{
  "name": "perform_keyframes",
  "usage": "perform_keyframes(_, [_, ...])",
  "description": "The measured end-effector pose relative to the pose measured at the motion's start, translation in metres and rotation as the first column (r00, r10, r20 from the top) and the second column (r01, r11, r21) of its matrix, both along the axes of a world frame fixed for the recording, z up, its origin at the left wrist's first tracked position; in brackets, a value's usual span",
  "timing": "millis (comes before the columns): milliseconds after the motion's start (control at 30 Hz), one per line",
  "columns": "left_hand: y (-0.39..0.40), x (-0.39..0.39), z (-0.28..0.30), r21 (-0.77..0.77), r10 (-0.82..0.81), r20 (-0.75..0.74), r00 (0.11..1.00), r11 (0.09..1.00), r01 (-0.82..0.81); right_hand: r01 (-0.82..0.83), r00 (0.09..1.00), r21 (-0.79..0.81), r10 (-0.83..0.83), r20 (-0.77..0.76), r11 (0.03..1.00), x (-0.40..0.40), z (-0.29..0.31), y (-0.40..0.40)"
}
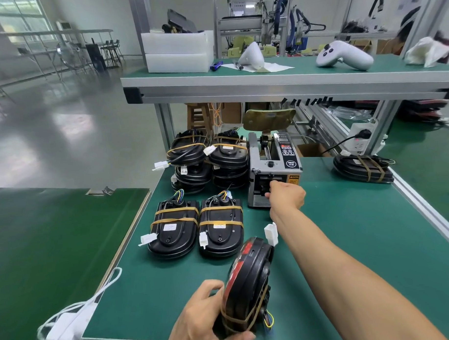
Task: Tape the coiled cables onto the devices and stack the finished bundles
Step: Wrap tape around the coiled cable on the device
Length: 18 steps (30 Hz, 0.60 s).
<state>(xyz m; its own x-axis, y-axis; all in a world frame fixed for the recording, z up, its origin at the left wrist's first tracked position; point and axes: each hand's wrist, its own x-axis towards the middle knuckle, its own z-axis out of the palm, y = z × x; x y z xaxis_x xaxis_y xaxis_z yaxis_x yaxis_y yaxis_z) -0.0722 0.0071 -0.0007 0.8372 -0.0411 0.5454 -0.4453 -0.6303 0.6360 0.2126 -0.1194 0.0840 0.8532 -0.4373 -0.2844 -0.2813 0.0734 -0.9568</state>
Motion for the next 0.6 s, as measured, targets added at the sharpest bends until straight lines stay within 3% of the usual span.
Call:
perform_keyframes(167, [-0.003, -0.001, 0.004, -0.005, 0.015, -0.014, 1.000, 1.000, -0.015, -0.016, 1.000, 0.012, 0.016, 0.012, 1.000, -0.007, 0.000, -0.004])
perform_keyframes(267, [-0.002, -0.002, 0.004, -0.010, 0.021, -0.018, 1.000, 1.000, -0.021, -0.220, 0.975, 0.055, 0.220, 0.012, 0.974, -0.030, -0.009, -0.022])
perform_keyframes(367, [-0.003, -0.001, 0.000, 0.008, 0.031, 0.008, 0.999, 0.999, -0.031, -0.431, 0.902, 0.084, 0.427, 0.061, 0.898, -0.065, -0.003, -0.053])
perform_keyframes(467, [-0.002, 0.002, -0.009, 0.016, 0.038, 0.032, 0.999, 0.999, -0.039, -0.585, 0.810, 0.221, 0.552, 0.197, 0.780, -0.103, 0.027, -0.079])
perform_keyframes(600, [0.002, 0.006, -0.021, 0.022, 0.020, 0.052, 0.998, 1.000, -0.021, -0.756, 0.638, 0.058, 0.714, 0.287, 0.652, -0.157, 0.077, -0.088])
